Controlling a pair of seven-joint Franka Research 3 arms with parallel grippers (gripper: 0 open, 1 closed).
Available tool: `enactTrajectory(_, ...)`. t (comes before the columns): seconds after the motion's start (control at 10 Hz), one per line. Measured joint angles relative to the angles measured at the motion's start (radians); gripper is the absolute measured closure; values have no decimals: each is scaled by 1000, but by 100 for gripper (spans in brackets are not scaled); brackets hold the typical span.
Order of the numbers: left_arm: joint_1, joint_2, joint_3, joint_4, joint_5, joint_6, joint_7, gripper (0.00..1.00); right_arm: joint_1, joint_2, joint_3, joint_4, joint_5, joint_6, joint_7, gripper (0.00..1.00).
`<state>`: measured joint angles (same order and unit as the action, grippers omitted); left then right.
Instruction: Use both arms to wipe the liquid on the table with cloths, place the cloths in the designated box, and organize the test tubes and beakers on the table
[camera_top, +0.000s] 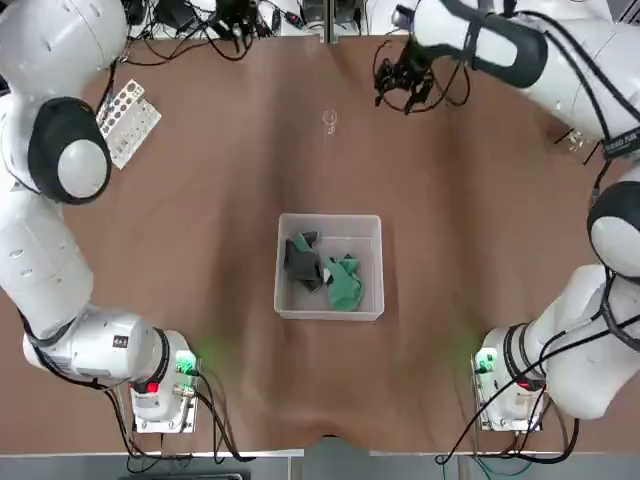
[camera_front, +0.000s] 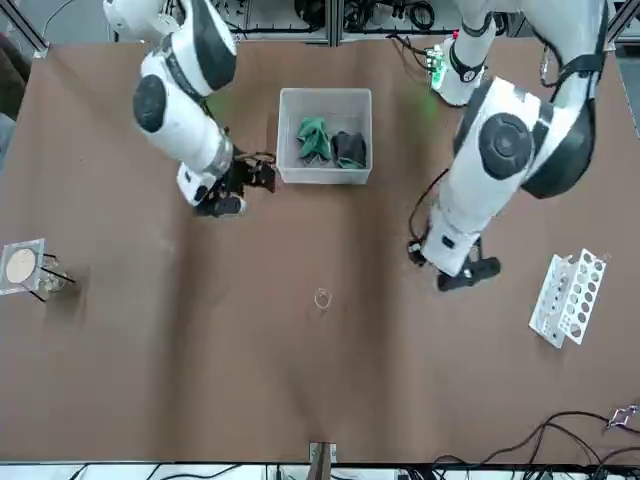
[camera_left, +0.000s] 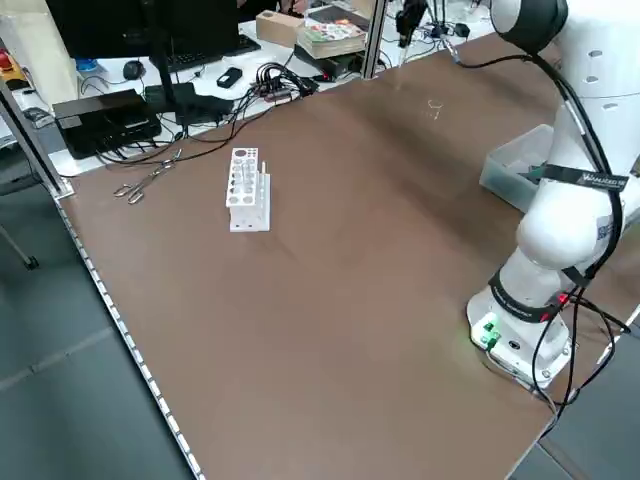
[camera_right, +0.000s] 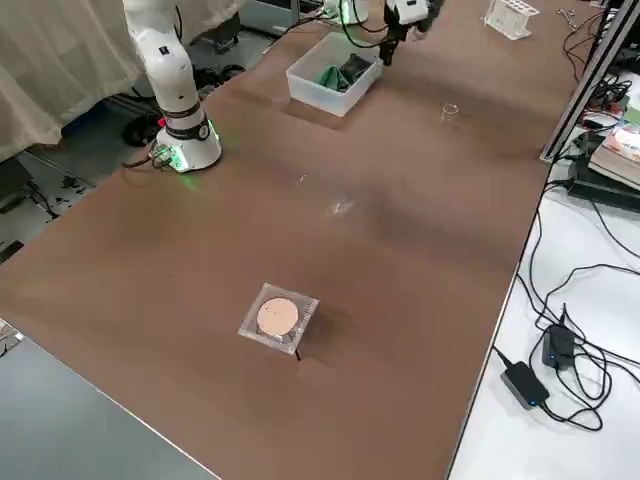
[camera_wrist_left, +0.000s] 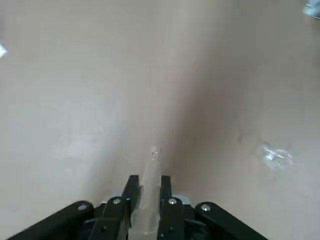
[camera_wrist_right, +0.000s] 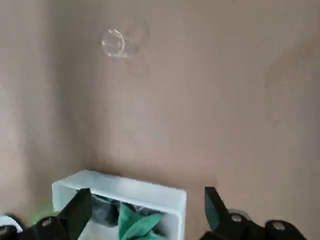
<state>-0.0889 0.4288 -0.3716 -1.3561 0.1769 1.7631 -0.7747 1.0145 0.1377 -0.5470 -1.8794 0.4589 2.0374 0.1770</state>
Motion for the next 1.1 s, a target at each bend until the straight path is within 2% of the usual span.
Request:
enactTrajectory(0.2,29,-33,79,-21,1,-13,-2,76,-21,16,1,49,0,14,-152,1)
enactTrajectory(0.3,55,-66,110,-56,1,-14,0,76,-30,40,1,73,0,47,-220,1)
enactTrajectory(0.5,128,-137,153,-135,1,1,55,76,-35,107,7,104,2,169,-332,1)
enactTrajectory(0.6,146,-168,195,-172,1,18,102,76,-35,141,13,113,3,234,-384,1)
enactTrajectory(0.8,145,-210,323,-232,-41,54,265,76,-36,193,16,146,36,270,-456,1)
enactTrajectory(0.9,145,-218,392,-247,-65,64,361,76,-43,210,16,161,99,270,-522,1)
enactTrajectory(1.1,146,-213,497,-269,-100,120,516,76,-87,245,15,166,339,269,-794,1)
